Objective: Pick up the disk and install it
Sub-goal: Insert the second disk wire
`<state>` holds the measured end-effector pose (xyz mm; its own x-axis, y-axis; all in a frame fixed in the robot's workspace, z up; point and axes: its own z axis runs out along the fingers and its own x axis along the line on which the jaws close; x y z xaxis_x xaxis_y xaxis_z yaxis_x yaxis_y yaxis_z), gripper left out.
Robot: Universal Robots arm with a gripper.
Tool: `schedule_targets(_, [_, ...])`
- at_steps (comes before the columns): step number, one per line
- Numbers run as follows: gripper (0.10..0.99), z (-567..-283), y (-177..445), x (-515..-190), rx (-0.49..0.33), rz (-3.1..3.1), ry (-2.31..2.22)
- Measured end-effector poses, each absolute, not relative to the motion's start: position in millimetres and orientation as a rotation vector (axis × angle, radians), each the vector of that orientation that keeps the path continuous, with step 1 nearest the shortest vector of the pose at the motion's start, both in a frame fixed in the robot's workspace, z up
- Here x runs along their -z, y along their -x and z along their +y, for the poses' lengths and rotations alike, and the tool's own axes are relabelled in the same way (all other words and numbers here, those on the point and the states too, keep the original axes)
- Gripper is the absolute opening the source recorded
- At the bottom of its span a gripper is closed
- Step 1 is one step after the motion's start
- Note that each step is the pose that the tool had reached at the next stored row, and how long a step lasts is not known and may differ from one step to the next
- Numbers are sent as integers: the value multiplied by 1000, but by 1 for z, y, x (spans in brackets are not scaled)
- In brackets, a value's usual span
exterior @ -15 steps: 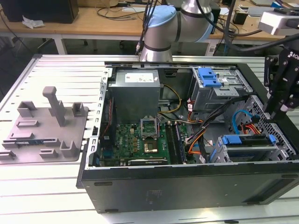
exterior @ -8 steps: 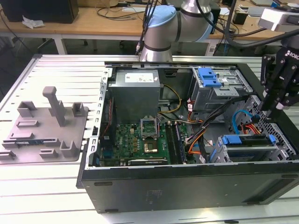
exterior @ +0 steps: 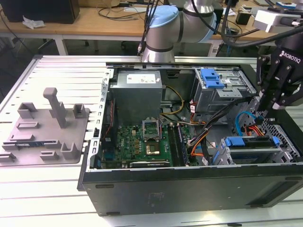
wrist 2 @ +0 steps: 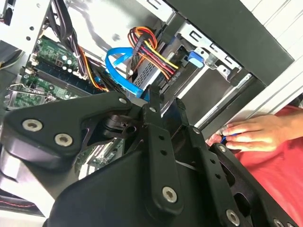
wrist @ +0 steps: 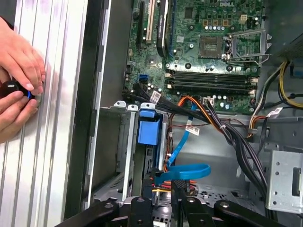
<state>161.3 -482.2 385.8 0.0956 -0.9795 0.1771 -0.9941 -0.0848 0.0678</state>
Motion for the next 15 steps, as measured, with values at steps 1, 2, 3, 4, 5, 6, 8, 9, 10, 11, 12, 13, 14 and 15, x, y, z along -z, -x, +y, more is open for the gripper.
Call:
schedule_targets(1, [302, -482, -161, -384, -128, -2001, -2192])
schedule_targets(2, [302, -482, -161, -383, -128, -2001, -2192])
schedule_targets(3, [302, -482, -161, -382, -129, -2000, -2192])
schedule_targets(4, [302, -482, -160, -381, -129, -2000, -2191])
schedule_targets(5, [302, -482, -160, -380, -130, -2000, -2191])
schedule_targets(6, [302, -482, -159, -379, -130, -2000, -2191])
schedule_targets(8, [302, -482, -159, -378, -130, -2000, -2191])
schedule_targets(9, [302, -483, -159, -378, -130, -2000, -2191])
schedule_targets(10, [302, -483, -158, -378, -129, -2000, -2191])
schedule_targets(11, [302, -484, -158, -377, -130, -2000, -2191])
schedule_targets(12, [302, -486, -157, -377, -130, -2000, -2191])
schedule_targets(13, [302, -488, -156, -377, -130, -2000, -2191])
schedule_targets(14, [302, -489, -156, -377, -130, -2000, -2191])
schedule_targets(15, [302, -489, -155, -376, -130, -2000, -2191])
